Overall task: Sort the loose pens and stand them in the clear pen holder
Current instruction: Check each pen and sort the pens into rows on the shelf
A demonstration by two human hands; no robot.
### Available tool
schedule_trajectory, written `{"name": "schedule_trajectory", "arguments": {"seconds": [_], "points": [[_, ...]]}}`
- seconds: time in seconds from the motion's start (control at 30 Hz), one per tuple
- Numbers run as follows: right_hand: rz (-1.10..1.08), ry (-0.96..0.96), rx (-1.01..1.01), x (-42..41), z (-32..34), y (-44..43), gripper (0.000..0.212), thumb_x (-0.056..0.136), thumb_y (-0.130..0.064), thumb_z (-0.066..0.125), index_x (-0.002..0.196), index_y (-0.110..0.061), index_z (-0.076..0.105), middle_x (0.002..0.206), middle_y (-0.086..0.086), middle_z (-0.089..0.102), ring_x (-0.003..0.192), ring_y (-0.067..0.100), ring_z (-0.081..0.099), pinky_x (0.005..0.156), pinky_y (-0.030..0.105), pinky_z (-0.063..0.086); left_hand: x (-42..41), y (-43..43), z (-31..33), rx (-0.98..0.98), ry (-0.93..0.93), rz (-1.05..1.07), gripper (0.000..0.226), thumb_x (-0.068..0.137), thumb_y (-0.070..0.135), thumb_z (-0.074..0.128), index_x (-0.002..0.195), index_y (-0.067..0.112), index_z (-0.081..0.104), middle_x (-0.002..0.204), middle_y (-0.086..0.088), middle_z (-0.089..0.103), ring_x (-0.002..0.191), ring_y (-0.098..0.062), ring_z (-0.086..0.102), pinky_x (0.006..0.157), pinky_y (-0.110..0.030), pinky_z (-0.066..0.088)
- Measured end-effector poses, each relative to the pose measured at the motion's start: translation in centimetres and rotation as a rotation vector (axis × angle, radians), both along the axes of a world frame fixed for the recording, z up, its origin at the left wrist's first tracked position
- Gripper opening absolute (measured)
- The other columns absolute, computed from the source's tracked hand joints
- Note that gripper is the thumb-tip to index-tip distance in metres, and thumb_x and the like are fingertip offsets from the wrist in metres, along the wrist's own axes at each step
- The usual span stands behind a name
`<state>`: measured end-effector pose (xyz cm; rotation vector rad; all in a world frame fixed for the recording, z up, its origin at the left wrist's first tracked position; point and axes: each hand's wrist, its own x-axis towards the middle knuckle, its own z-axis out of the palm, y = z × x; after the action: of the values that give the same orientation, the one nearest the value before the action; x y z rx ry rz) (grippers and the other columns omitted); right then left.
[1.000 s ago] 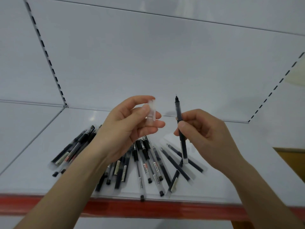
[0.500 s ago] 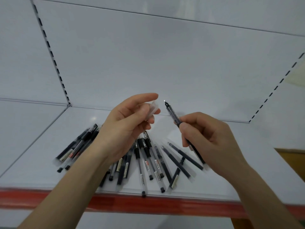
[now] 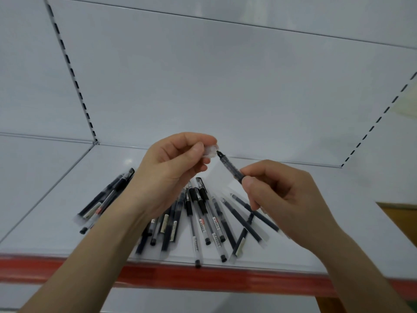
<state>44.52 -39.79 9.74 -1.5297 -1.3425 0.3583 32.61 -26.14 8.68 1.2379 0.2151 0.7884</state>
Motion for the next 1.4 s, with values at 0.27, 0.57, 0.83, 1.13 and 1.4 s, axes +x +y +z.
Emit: {"name": "schedule_trajectory", "arguments": {"seconds": [0.27,0.57,0.83,1.13,1.4], "points": [[-0.046,0.007,-0.025,0.1,0.0,0.5,0.012,0.080,-0.020,0.057,0.073,-0.022,0.066,0.049,-0.005,0.055,0.042,0.001,0.047,0.046,0.007,0.034,-0.5,-0.4,0.2,0.124,0.195,-0.008,0.024,0.078,0.022,0.057,0.100,0.022,0.066,0.072,0.000,0.070,0.071,-0.009,0.065,0.069,-0.018,0.052],[0.030,0.047,-0.004,-0.9,-0.1,0.1,0.010,0.076,-0.032,0.058,0.075,-0.025,0.064,0.052,-0.003,0.060,0.042,0.001,0.049,0.045,0.009,0.037,0.4,0.0,0.4,-0.228,0.062,0.093,0.010,0.084,0.015,0.054,0.089,0.010,0.060,0.066,-0.004,0.069,0.055,-0.006,0.064,0.052,-0.014,0.052],[0.046,0.014,-0.044,-1.2,-0.7,0.5,0.020,0.075,-0.039,0.050,0.076,-0.025,0.064,0.051,0.004,0.054,0.046,0.013,0.046,0.046,0.021,0.041,0.5,-0.2,0.5,-0.216,0.003,0.106,0.018,0.070,0.021,0.058,0.083,0.009,0.059,0.069,-0.007,0.066,0.057,-0.007,0.065,0.054,-0.015,0.053],[-0.017,0.043,-0.051,-1.4,-0.5,0.6,0.013,0.081,-0.026,0.056,0.070,-0.026,0.062,0.049,-0.001,0.054,0.042,0.003,0.044,0.045,0.011,0.036,0.7,0.0,0.2,-0.142,-0.011,0.154,0.009,0.076,0.019,0.059,0.081,0.012,0.058,0.069,-0.006,0.067,0.063,-0.012,0.066,0.056,-0.017,0.052],[-0.068,0.118,-0.036,-1.2,-0.8,0.5,0.016,0.086,-0.011,0.056,0.071,-0.011,0.061,0.049,-0.002,0.050,0.041,0.002,0.045,0.044,0.004,0.035,2.0,-1.3,-0.7,-0.030,-0.030,0.205,0.009,0.072,0.016,0.064,0.081,0.014,0.063,0.072,-0.005,0.069,0.070,-0.018,0.065,0.066,-0.024,0.056]]}}
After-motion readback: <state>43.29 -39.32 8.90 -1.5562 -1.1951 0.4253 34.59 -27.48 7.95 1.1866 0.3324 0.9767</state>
